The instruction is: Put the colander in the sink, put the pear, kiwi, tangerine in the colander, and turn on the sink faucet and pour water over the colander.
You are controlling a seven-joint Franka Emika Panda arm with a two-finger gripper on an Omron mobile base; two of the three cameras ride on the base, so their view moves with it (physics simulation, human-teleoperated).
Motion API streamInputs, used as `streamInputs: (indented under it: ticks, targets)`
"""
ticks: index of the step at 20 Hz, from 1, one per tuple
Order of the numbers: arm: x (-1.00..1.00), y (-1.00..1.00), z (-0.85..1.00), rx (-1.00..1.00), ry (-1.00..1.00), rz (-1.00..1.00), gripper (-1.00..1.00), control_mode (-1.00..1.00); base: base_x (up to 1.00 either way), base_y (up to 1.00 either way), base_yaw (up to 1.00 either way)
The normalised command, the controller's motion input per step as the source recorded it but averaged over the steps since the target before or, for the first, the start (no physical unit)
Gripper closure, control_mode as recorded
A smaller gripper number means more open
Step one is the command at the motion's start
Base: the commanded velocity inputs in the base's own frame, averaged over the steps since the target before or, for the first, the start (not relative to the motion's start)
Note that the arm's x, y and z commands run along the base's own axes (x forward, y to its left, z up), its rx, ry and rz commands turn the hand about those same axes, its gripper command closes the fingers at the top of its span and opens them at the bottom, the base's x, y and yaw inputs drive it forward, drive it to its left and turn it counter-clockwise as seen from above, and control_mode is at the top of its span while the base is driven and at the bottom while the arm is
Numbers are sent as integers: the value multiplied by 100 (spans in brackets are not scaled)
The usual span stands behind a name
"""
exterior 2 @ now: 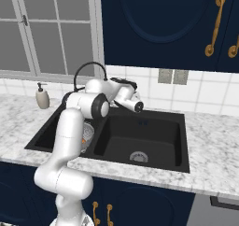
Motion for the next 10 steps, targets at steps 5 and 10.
streamInputs:
  ticks: [5, 10]
  targets:
    - [34, 8, -8, 1, 0, 0, -100, -100, 0, 0, 0]
    - [15, 16, -1, 0, 0, 0, -100, -100, 0, 0, 0]
